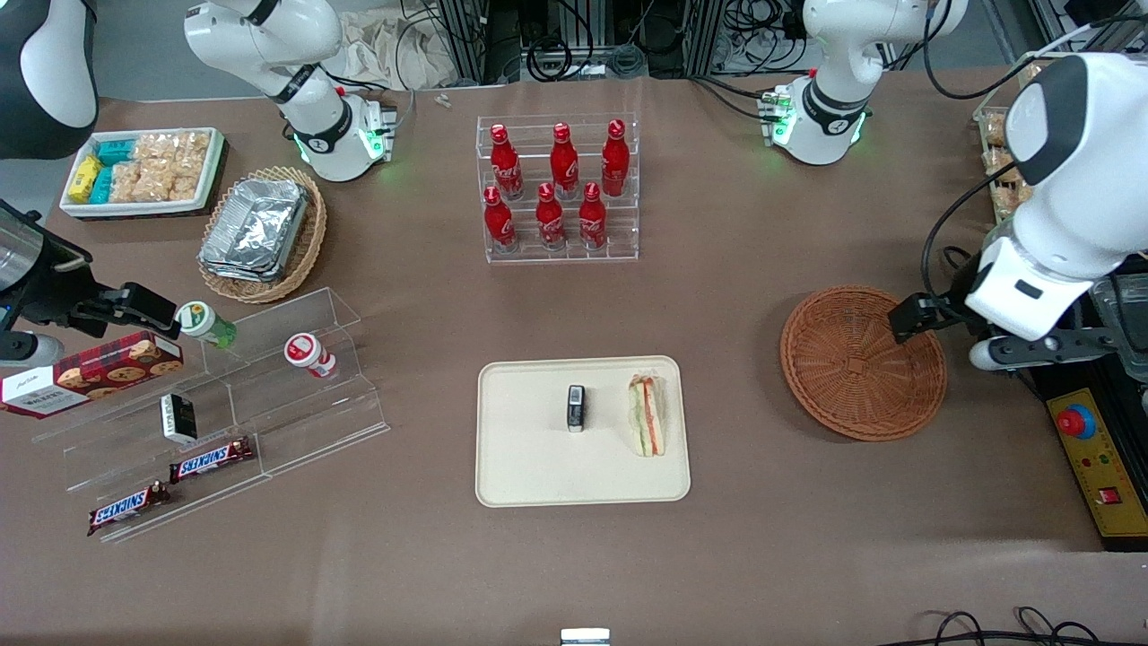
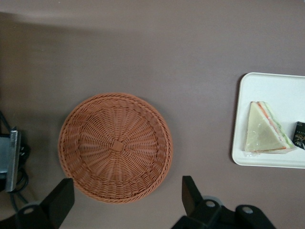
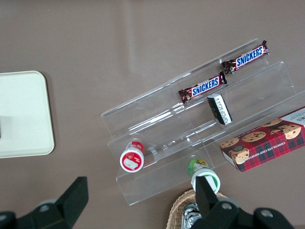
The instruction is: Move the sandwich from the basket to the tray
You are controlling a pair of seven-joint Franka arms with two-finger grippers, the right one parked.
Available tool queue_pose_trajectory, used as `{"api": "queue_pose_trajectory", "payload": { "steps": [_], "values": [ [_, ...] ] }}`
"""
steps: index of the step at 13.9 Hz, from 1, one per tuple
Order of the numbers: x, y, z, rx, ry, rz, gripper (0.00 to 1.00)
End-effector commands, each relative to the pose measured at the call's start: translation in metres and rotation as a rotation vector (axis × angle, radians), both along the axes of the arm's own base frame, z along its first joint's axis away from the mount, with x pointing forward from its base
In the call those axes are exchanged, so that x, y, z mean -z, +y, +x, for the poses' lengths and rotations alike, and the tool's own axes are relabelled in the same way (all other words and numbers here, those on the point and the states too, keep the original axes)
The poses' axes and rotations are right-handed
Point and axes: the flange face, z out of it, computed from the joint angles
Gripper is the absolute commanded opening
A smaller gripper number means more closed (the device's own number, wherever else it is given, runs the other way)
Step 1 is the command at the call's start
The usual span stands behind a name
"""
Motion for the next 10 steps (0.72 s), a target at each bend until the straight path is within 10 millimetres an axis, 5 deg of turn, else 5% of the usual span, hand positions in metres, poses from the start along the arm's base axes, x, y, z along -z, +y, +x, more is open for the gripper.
{"api": "queue_pose_trajectory", "payload": {
  "steps": [1, 10],
  "values": [
    [-0.021, 0.003, 0.004, 0.001, -0.011, -0.017, 1.00],
    [-0.029, 0.017, 0.017, -0.002, 0.018, 0.040, 1.00]
  ]
}}
